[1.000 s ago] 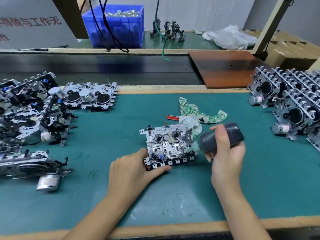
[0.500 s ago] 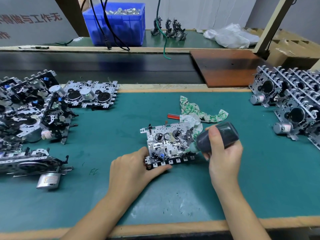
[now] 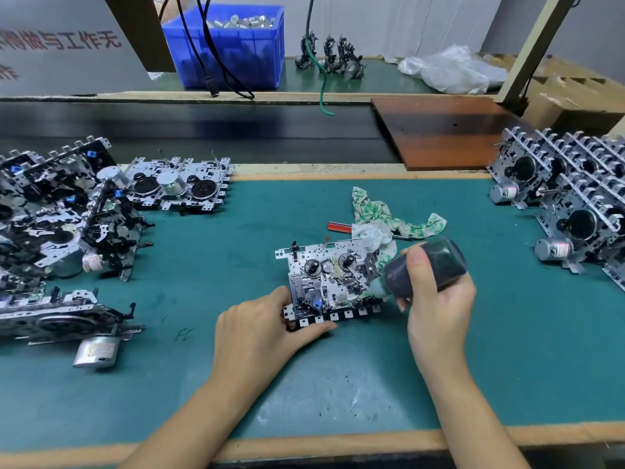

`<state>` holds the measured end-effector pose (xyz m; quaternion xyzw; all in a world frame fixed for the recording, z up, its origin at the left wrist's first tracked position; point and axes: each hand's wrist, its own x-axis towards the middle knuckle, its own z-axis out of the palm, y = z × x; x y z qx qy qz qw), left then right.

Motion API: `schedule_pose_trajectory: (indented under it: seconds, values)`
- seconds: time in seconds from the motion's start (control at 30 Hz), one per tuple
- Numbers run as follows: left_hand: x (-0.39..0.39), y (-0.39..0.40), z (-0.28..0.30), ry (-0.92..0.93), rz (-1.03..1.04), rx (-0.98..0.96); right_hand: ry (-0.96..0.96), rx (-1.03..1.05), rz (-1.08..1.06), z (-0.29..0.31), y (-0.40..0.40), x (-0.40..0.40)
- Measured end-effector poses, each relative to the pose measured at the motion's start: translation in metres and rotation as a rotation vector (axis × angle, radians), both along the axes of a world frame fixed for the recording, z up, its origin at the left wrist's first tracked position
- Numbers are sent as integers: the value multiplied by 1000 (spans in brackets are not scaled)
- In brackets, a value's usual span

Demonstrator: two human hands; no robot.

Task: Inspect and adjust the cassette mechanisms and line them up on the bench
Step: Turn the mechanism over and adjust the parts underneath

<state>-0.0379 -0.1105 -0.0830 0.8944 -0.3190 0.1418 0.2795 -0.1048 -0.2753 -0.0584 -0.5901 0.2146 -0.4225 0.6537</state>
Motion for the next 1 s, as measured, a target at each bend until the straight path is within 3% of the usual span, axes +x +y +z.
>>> schedule_pose_trajectory:
  seconds: [0.3,0.43,0.57,0.7,0.83,1.0]
  values:
    - [1,2,-3,129,60,48,-203,189,-39,9,-22,-5]
    - [0,15,6,146,72,85,29,-26,44,8,-41,-9]
    - [9,39,32,196,158,215,283,-233,276,7,-60,-8]
    - [21,58,71,15,146,486,388,-302,378,1,-60,-1]
    - [18,47,102,-153,-34,615,473,-408,290,-13,-49,5]
    - [6,5,108,-270,-254,435,509,-493,150,-19,-49,5]
